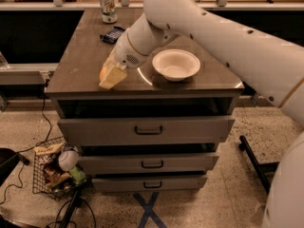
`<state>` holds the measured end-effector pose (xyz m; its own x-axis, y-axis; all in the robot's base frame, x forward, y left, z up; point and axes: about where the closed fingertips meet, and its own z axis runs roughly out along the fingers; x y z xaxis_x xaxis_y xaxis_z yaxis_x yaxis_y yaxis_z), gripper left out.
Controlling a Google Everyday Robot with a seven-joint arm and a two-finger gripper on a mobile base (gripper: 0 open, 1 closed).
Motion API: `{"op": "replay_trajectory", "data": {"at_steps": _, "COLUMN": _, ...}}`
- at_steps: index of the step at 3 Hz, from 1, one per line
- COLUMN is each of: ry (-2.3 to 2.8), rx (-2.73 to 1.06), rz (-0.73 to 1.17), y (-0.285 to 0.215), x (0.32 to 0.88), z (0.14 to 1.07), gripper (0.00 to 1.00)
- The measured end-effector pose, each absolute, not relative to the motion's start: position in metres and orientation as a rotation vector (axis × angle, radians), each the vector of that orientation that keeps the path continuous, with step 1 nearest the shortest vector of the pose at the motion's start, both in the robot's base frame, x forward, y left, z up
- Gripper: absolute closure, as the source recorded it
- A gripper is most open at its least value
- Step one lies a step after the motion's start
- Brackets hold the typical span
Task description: Move orange near rxbar blueberry
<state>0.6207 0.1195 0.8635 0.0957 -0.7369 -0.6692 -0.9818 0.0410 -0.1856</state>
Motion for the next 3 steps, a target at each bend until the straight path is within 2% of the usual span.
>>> {"op": "replay_trajectory", "data": {"at_steps": 2, "ry": 1.834, "rx": -1.832, "rz": 0.343, "y": 0.117, "x": 0.690, "z": 0.874, "gripper": 1.00}}
{"op": "replay_trajectory", "data": {"at_steps": 3, "ry": 2.004, "rx": -1.658, "rz": 0.305, "y": 0.084, "x": 0.750, "z": 0.884, "gripper": 1.00}}
